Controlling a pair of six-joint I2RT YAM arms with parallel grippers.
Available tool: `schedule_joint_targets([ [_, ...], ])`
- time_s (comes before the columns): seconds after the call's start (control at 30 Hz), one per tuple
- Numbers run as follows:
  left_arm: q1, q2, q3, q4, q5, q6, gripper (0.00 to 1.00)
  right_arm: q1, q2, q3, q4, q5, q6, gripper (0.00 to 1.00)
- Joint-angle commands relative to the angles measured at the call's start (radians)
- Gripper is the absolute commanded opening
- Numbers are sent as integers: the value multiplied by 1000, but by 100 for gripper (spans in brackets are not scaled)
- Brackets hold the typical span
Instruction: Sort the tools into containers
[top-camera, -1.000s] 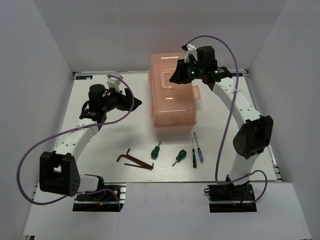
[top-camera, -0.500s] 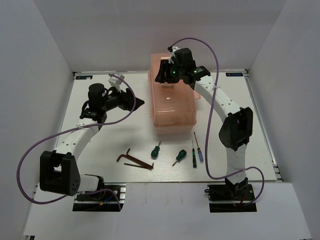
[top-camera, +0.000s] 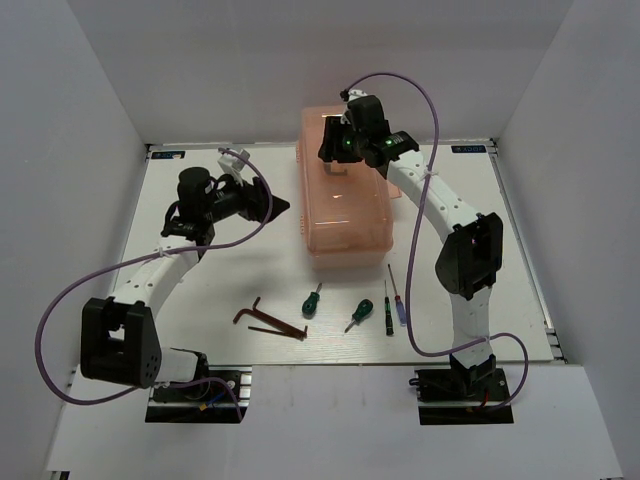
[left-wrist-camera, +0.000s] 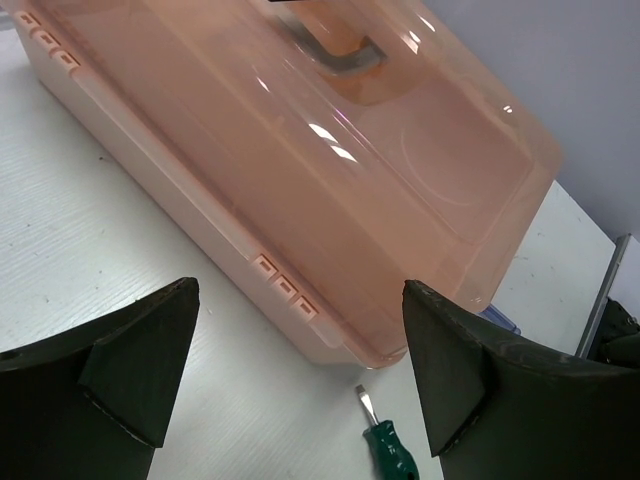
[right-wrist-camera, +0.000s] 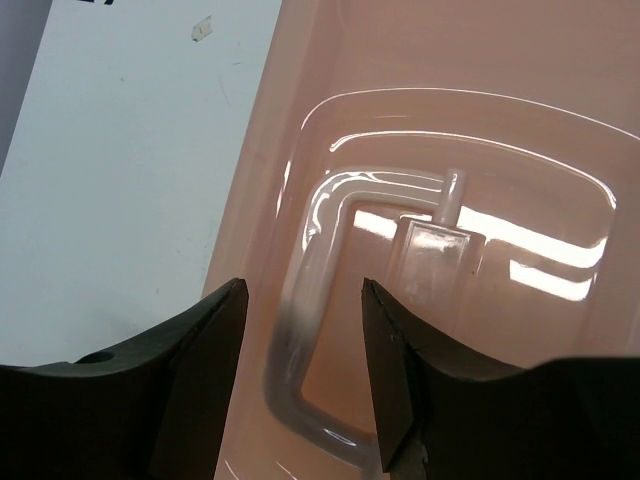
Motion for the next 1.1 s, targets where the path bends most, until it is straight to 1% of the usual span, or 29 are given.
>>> schedule_joint_targets([
  [0.0, -2, 4, -7, 22, 27, -3, 93, 4, 13, 13, -1, 26, -11, 56],
  [0.07, -11, 13, -17, 44, 27, -13, 93, 0, 15, 0, -1, 14, 11, 56],
  [0.1, -11, 13, -18, 44, 27, -13, 93, 3, 18, 0, 1, -32, 15, 56],
  [0.23, -20, 13, -27, 73, 36, -22, 93, 0, 16, -7, -4, -92, 38, 56],
  [0.47, -20, 26, -36, 122, 66, -54, 93, -5, -2, -38, -4, -150, 97, 55],
  [0.6, -20, 16, -45, 142, 57, -63, 93, -10, -10, -41, -1, -195, 135, 52],
  [0.67, -20, 16, -36, 142, 56, -63, 93, 0, -11, -38, 5, -222, 149, 52],
  [0.93, -20, -2, 5, 142, 38, -63, 93, -37, -22, -12, 27, -292, 172, 51],
  [0.97, -20, -2, 16, 142, 38, -63, 93, -37, -25, -12, 28, -295, 180, 49],
  [1.07, -29, 23, 42, 153, 38, -83, 93, -49, -31, -10, 34, -318, 187, 49],
])
